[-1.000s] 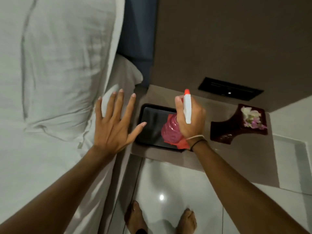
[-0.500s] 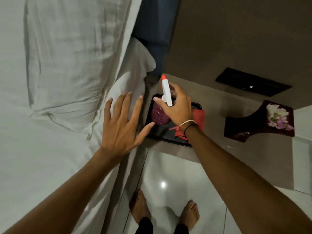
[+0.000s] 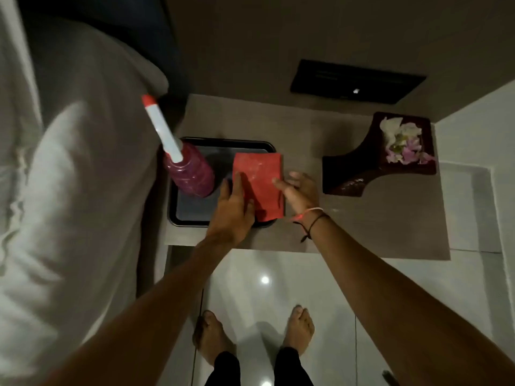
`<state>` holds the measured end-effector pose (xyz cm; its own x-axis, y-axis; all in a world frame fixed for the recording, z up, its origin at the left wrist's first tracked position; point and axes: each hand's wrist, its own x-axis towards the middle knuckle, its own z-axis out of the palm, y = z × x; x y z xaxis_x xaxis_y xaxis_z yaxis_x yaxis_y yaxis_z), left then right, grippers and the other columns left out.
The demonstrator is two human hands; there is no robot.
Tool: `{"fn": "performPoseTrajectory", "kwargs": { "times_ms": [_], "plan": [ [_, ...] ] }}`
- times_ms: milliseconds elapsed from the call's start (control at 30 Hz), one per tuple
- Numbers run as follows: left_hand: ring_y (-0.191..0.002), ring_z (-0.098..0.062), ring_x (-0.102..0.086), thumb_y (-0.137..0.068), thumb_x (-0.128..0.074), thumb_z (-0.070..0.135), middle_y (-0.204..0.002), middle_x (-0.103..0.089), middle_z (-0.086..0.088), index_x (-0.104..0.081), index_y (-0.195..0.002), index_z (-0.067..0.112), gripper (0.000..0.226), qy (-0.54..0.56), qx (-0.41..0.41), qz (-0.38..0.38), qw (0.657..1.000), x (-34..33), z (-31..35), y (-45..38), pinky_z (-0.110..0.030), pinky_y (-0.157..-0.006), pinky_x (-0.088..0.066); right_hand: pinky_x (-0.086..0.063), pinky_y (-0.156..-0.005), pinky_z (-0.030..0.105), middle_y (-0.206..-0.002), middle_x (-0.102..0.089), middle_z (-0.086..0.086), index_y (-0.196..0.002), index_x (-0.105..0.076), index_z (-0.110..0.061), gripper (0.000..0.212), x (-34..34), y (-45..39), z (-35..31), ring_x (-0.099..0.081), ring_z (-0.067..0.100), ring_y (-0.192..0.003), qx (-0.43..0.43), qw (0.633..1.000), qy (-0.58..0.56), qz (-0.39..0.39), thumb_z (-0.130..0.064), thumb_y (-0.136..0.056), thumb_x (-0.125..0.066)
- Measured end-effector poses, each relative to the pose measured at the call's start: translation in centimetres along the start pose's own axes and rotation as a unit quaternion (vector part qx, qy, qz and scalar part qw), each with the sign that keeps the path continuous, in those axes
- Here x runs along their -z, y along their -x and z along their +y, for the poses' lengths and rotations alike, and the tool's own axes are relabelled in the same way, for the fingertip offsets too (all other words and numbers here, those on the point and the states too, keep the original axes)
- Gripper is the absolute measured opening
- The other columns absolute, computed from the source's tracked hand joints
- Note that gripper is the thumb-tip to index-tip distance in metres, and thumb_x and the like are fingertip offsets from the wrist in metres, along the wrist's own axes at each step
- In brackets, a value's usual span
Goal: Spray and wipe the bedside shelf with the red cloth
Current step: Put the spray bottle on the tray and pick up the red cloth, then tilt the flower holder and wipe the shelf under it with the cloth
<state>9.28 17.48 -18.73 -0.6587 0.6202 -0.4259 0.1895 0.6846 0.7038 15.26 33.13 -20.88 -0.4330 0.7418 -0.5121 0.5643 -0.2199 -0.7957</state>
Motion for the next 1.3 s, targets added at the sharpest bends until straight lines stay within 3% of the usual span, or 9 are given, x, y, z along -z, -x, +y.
{"fn": "performPoseTrajectory", "kwargs": {
  "times_ms": [67,267,433,533,667,767,900,1067,1300],
  "plan": [
    [-0.150,-0.040,-0.031,-0.105,-0.043,0.022,-0.169,-0.010,-0.021,0.000,-0.164,0.015,0.073,0.007,0.017,-0.003,1.000,-1.1,0.2,-1.7,-0.048,-0.125,-0.028,-0.050,-0.060,0.006,-0.085,-0.068,-0.001,-0.096,-0.070,-0.009,0.025,-0.7,-0.6,0.5,-0.065,0.004,-0.070,0.021,1.000,-0.012,-0.012,-0.010,-0.076,-0.085],
    [-0.135,-0.033,-0.050,-0.103,-0.045,0.011,-0.159,-0.034,-0.019,-0.021,-0.162,0.010,0.063,0.048,0.003,0.049,0.998,-2.2,0.7,-1.6,-0.044,-0.116,-0.044,-0.049,-0.069,0.005,-0.095,-0.070,0.005,-0.107,-0.070,0.001,0.035,-2.4,0.0,1.0,-0.064,0.013,-0.086,0.076,0.996,-0.031,0.018,0.001,-0.074,-0.082],
    [-0.125,-0.033,-0.056,-0.100,-0.045,0.002,-0.140,-0.053,-0.021,-0.037,-0.156,0.010,0.057,0.038,-0.006,0.058,0.998,-1.2,0.4,-0.9,-0.047,-0.110,-0.046,-0.053,-0.058,0.017,-0.079,-0.068,-0.006,-0.101,-0.068,-0.013,0.025,-0.9,1.4,0.7,-0.070,0.005,-0.071,-0.041,0.982,-0.170,-0.071,0.001,-0.081,-0.065],
    [-0.121,-0.023,-0.058,-0.101,-0.045,0.002,-0.135,-0.057,-0.016,-0.043,-0.154,0.011,0.054,0.038,-0.053,0.046,0.997,-1.3,1.3,0.7,-0.041,-0.110,-0.048,-0.051,-0.081,0.037,-0.077,-0.069,0.013,-0.101,-0.059,0.001,0.023,2.2,2.9,3.6,-0.058,0.037,-0.119,-0.233,0.918,-0.319,-0.043,0.003,-0.097,-0.037],
    [-0.116,-0.016,-0.059,-0.095,-0.047,-0.004,-0.133,-0.061,-0.014,-0.061,-0.136,0.005,0.044,0.004,-0.121,0.058,0.991,-1.4,3.3,2.2,-0.039,-0.107,-0.052,-0.058,-0.076,0.038,-0.096,-0.074,0.008,-0.107,-0.069,-0.014,0.035,6.6,6.0,5.1,-0.073,0.026,-0.084,-0.231,0.867,-0.427,-0.111,-0.011,-0.082,-0.044],
    [-0.103,-0.019,-0.062,-0.094,-0.050,-0.001,-0.121,-0.064,-0.017,-0.064,-0.127,0.003,0.036,-0.031,-0.176,0.114,0.977,-1.1,6.8,2.6,-0.043,-0.093,-0.057,-0.059,-0.078,0.043,-0.100,-0.075,0.008,-0.108,-0.073,-0.015,0.033,10.5,8.5,7.4,-0.073,0.028,-0.091,-0.209,0.823,-0.516,-0.116,-0.018,-0.087,-0.048],
    [-0.114,-0.029,-0.060,-0.103,-0.049,0.030,-0.132,-0.058,-0.017,-0.055,-0.140,0.008,0.044,-0.110,-0.286,0.127,0.943,-0.8,14.1,1.2,-0.047,-0.095,-0.053,-0.052,-0.099,0.057,-0.136,-0.063,0.023,-0.137,-0.056,-0.008,0.044,14.5,11.2,10.4,-0.061,0.043,-0.123,-0.187,0.806,-0.548,-0.120,-0.028,-0.098,-0.053],
    [-0.149,-0.039,-0.034,-0.092,-0.036,0.074,-0.165,-0.026,-0.023,-0.017,-0.163,0.033,0.084,-0.359,-0.384,0.056,0.849,-3.5,22.8,-2.7,-0.056,-0.115,-0.035,-0.060,-0.081,0.050,-0.127,-0.069,0.022,-0.134,-0.058,-0.008,0.042,16.4,13.7,12.7,-0.070,0.040,-0.110,-0.166,0.803,-0.563,-0.103,-0.024,-0.095,-0.060],
    [-0.155,-0.044,-0.017,-0.087,-0.014,0.083,-0.170,-0.011,-0.023,0.004,-0.160,0.045,0.085,-0.527,-0.375,-0.003,0.763,-6.6,24.0,-7.1,-0.063,-0.121,-0.022,-0.052,-0.094,0.059,-0.137,-0.061,0.024,-0.137,-0.057,-0.008,0.052,17.5,15.7,15.7,-0.060,0.046,-0.124,-0.169,0.785,-0.589,-0.090,-0.027,-0.090,-0.070]
  ]
}}
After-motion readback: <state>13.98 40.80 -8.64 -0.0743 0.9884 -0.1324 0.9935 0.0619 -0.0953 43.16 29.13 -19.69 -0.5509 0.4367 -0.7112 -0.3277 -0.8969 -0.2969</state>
